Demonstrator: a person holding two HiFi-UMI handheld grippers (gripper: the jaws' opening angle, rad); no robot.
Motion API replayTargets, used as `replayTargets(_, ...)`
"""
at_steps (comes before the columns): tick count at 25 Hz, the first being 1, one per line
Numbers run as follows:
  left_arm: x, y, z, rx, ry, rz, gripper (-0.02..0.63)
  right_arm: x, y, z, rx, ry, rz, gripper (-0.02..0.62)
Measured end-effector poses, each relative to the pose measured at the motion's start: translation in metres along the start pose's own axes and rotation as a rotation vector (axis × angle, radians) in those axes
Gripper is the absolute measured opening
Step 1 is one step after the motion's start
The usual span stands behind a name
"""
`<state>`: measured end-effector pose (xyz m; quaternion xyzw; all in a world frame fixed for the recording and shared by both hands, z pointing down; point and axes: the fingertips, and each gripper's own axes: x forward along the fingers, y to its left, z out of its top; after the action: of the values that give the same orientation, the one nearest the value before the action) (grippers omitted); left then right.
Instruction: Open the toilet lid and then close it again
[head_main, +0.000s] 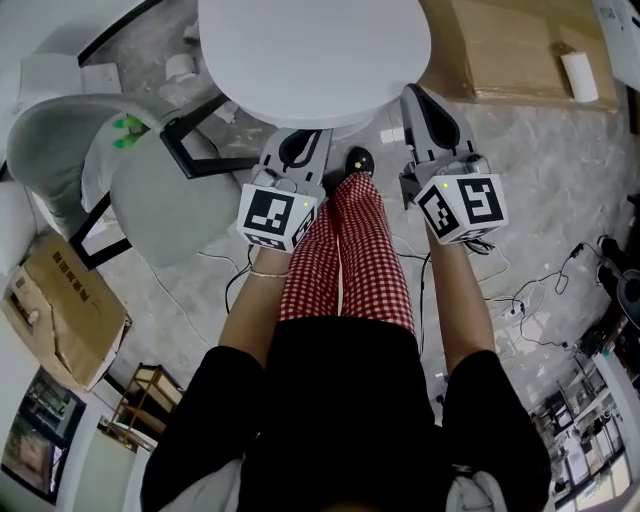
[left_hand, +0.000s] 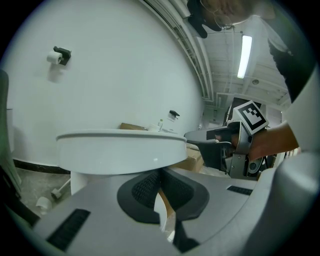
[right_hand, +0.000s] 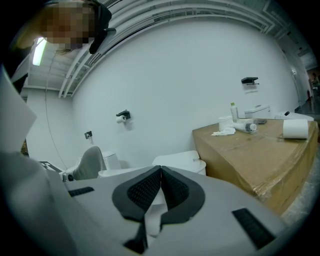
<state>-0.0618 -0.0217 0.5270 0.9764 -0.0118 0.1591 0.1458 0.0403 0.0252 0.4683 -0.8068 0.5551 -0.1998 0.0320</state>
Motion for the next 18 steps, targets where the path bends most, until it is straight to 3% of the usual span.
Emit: replayTargets(18,0.005,-0.002,-0.034,-0.027,0.020,0.067,0.003,-0.005,-0.006,-0.032,-0.008,0.052,0.086,0.020)
